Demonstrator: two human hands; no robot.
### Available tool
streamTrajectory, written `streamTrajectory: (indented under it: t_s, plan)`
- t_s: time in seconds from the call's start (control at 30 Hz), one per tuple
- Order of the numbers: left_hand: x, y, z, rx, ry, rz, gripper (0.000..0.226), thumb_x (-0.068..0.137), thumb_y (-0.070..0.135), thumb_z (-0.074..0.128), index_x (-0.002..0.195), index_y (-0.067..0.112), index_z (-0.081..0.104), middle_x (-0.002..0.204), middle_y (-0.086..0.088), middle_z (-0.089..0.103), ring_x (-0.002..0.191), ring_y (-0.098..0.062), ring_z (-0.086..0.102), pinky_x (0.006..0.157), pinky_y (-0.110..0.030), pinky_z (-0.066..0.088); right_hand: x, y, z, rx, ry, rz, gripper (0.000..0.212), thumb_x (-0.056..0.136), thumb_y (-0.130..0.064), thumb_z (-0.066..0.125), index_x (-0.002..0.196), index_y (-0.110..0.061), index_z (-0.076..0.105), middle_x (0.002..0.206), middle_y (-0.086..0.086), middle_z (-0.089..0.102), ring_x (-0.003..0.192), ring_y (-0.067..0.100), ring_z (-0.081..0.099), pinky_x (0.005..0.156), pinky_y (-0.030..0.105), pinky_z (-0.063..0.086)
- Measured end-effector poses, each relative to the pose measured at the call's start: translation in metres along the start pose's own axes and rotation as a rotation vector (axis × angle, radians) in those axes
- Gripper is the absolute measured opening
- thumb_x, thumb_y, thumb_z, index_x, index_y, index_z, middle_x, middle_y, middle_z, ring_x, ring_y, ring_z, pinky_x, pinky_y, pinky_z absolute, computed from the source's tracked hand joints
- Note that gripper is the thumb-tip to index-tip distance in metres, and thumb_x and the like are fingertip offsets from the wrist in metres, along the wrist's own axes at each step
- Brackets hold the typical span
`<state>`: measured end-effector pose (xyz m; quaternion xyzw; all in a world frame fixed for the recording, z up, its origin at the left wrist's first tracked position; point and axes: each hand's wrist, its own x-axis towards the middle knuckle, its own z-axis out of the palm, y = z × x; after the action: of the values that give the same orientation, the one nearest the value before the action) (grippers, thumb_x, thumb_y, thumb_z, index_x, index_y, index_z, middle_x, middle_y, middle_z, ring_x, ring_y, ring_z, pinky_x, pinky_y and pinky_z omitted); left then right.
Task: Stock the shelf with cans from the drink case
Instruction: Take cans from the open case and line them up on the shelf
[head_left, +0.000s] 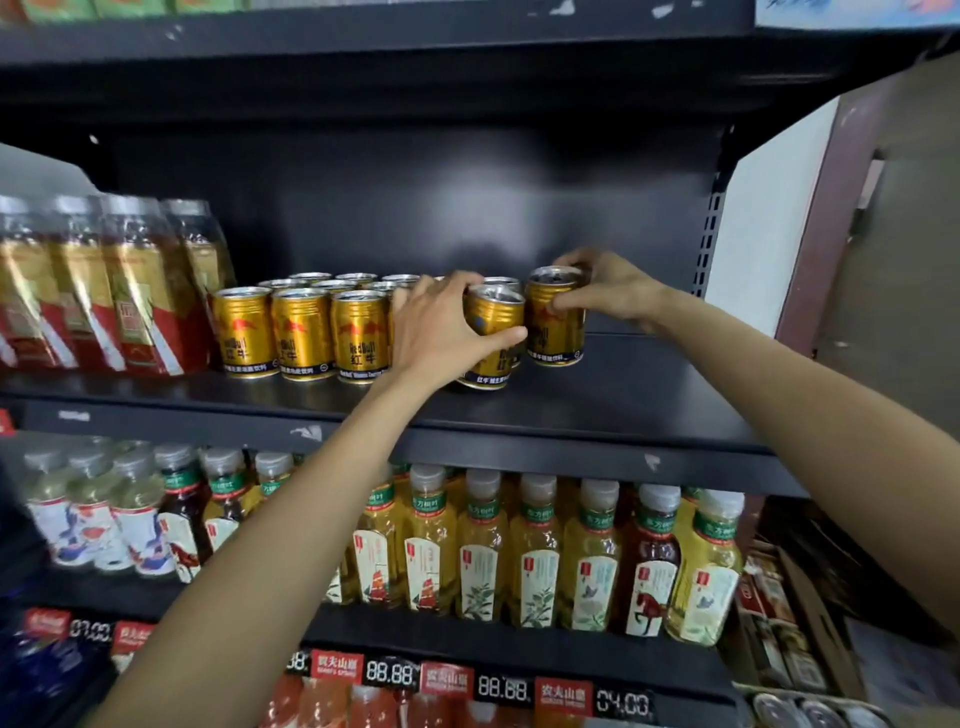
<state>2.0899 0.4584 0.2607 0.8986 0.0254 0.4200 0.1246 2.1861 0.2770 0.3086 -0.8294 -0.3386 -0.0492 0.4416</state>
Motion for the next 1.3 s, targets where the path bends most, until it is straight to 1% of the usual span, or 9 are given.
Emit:
streamTrajectory:
  t_s: [0.17, 0.3, 0.5, 0.57, 0.67, 0.83, 1.07, 1.17, 1.3]
  plan:
    - [0.017, 0.002, -0.008, 0.095, -0.153, 0.09, 0.074, 0.068, 0.071, 0.063, 0.125, 0.025, 0.053, 0.123, 0.002, 0.062, 0.114, -0.019, 0.052, 0.089, -0.031, 0.023, 0.011, 0.015, -0.008, 0.061, -0.124, 0.0, 0.063, 0.084, -0.009, 0.066, 0.138, -0.02, 0.037, 0.137, 0.005, 0.043, 0.113, 0.022, 0.051, 0.087, 0.035, 0.049]
    - [0.03, -0.003, -0.016, 0.084, -0.313, 0.086, 0.07, 0.066, 0.065, 0.068, 0.123, 0.027, 0.051, 0.118, 0.004, 0.063, 0.111, -0.021, 0.049, 0.088, -0.029, 0.025, 0.021, 0.024, -0.016, 0.009, -0.184, -0.012, 0.051, 0.087, -0.013, 0.062, 0.133, -0.027, 0.046, 0.128, -0.004, 0.045, 0.11, 0.016, 0.049, 0.07, 0.024, 0.047]
    - [0.039, -0.006, -0.026, 0.063, -0.482, 0.177, 0.049, 0.078, 0.035, 0.069, 0.124, 0.031, 0.053, 0.13, 0.006, 0.045, 0.115, -0.011, 0.045, 0.099, -0.03, 0.025, 0.039, 0.037, -0.028, -0.06, -0.249, -0.088, 0.041, 0.086, -0.007, 0.061, 0.121, -0.026, 0.054, 0.125, 0.001, 0.053, 0.115, 0.02, 0.051, 0.086, 0.039, 0.051]
    - [0.034, -0.005, -0.023, 0.07, -0.456, 0.176, 0.048, 0.079, 0.042, 0.068, 0.124, 0.032, 0.053, 0.13, 0.007, 0.047, 0.118, -0.013, 0.047, 0.103, -0.035, 0.034, 0.044, 0.043, -0.028, -0.079, -0.297, -0.105, 0.043, 0.085, -0.005, 0.062, 0.121, -0.025, 0.054, 0.128, 0.004, 0.053, 0.118, 0.024, 0.051, 0.096, 0.046, 0.048]
    - [0.026, -0.002, -0.019, 0.057, -0.366, 0.147, 0.053, 0.076, 0.06, 0.063, 0.121, 0.032, 0.056, 0.126, 0.009, 0.052, 0.114, -0.011, 0.049, 0.099, -0.037, 0.039, 0.052, 0.047, -0.027, -0.074, -0.326, -0.114, 0.045, 0.084, -0.001, 0.062, 0.122, -0.024, 0.053, 0.124, 0.005, 0.055, 0.117, 0.024, 0.052, 0.097, 0.041, 0.047]
    - [0.02, 0.002, -0.014, 0.115, -0.277, 0.149, 0.042, 0.083, 0.049, 0.062, 0.121, 0.031, 0.056, 0.128, 0.006, 0.051, 0.119, -0.018, 0.048, 0.105, -0.04, 0.03, 0.075, 0.048, -0.025, -0.094, -0.364, -0.122, 0.053, 0.081, 0.004, 0.062, 0.128, -0.019, 0.051, 0.125, 0.006, 0.055, 0.12, 0.024, 0.052, 0.103, 0.038, 0.044]
    - [0.019, 0.0, -0.008, 0.162, -0.256, 0.166, 0.041, 0.083, 0.044, 0.059, 0.121, 0.031, 0.052, 0.135, 0.005, 0.047, 0.124, -0.021, 0.046, 0.109, -0.044, 0.026, 0.089, 0.059, -0.016, -0.152, -0.431, -0.116, 0.051, 0.083, -0.017, 0.067, 0.129, -0.026, 0.048, 0.132, -0.001, 0.045, 0.12, 0.018, 0.047, 0.092, 0.029, 0.043]
    - [0.018, 0.0, -0.008, 0.168, -0.233, 0.18, 0.041, 0.083, 0.044, 0.059, 0.121, 0.03, 0.052, 0.135, 0.006, 0.049, 0.123, -0.021, 0.048, 0.108, -0.043, 0.028, 0.093, 0.057, -0.012, -0.177, -0.364, -0.177, 0.046, 0.083, -0.017, 0.07, 0.125, -0.024, 0.051, 0.127, -0.001, 0.049, 0.119, 0.02, 0.049, 0.093, 0.033, 0.046]
    - [0.018, 0.002, -0.009, 0.157, -0.227, 0.181, 0.041, 0.083, 0.044, 0.06, 0.121, 0.029, 0.053, 0.134, 0.006, 0.05, 0.122, -0.022, 0.049, 0.107, -0.042, 0.029, 0.095, 0.056, -0.006, -0.173, -0.253, -0.184, 0.06, 0.08, -0.01, 0.072, 0.131, -0.02, 0.043, 0.137, 0.005, 0.045, 0.128, 0.018, 0.041, 0.097, 0.03, 0.039]
